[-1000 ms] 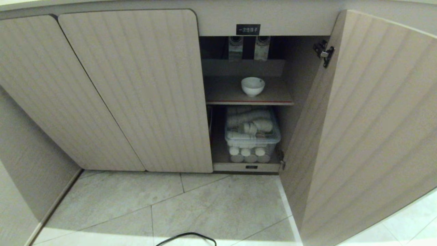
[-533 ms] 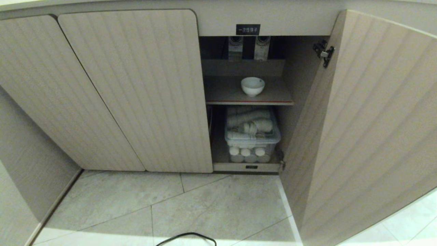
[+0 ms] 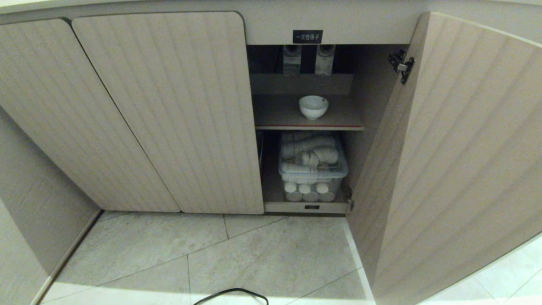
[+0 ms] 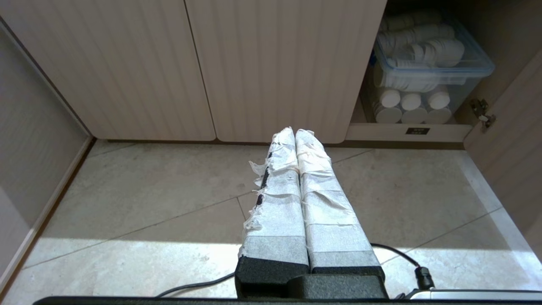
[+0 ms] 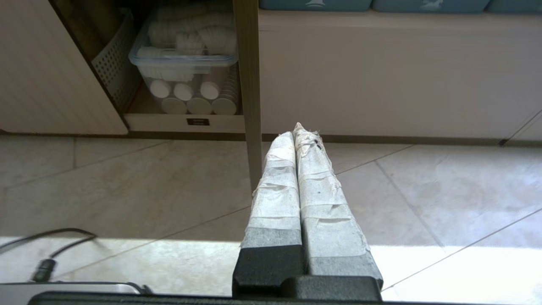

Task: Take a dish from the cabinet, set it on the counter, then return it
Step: Close the cabinet door

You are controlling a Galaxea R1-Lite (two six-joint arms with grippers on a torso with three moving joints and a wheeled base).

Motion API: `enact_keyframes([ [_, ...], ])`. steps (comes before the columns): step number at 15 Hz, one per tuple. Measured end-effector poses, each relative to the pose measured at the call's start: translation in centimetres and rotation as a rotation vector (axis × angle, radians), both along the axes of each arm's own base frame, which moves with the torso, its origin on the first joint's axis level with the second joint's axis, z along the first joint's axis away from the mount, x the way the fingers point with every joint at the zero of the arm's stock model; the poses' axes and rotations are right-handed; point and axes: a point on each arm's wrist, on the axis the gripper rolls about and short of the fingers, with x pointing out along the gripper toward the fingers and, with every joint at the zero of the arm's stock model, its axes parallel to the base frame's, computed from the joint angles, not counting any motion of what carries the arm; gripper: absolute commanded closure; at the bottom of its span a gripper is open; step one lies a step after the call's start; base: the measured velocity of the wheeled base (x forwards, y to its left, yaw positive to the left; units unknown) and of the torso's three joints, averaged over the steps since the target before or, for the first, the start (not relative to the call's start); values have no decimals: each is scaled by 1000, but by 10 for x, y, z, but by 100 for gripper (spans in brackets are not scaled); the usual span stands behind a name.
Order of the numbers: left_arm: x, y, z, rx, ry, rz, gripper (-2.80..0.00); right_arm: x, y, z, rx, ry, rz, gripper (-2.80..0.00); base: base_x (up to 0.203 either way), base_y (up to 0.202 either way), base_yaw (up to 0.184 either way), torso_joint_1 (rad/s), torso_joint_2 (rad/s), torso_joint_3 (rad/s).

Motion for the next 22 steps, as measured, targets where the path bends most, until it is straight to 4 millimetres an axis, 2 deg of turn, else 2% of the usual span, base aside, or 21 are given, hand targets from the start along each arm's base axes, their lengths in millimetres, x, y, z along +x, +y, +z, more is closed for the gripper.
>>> enact_keyframes([
  [5, 0, 0, 0, 0, -1, 0, 0, 0, -1, 8, -13, -50, -27, 0, 0, 0, 0, 0, 0, 0],
  [12, 0, 0, 0, 0, -1, 0, 0, -6, -7, 30, 77, -72, -322, 0, 0, 0, 0, 0, 0, 0],
  [16, 0, 0, 0, 0, 0, 0, 0, -10, -9, 56, 119, -130, -414, 0, 0, 0, 0, 0, 0, 0],
  [22, 0, 0, 0, 0, 0, 0, 0, 2, -6, 106, 254, -167, -489, 0, 0, 0, 0, 0, 0, 0],
])
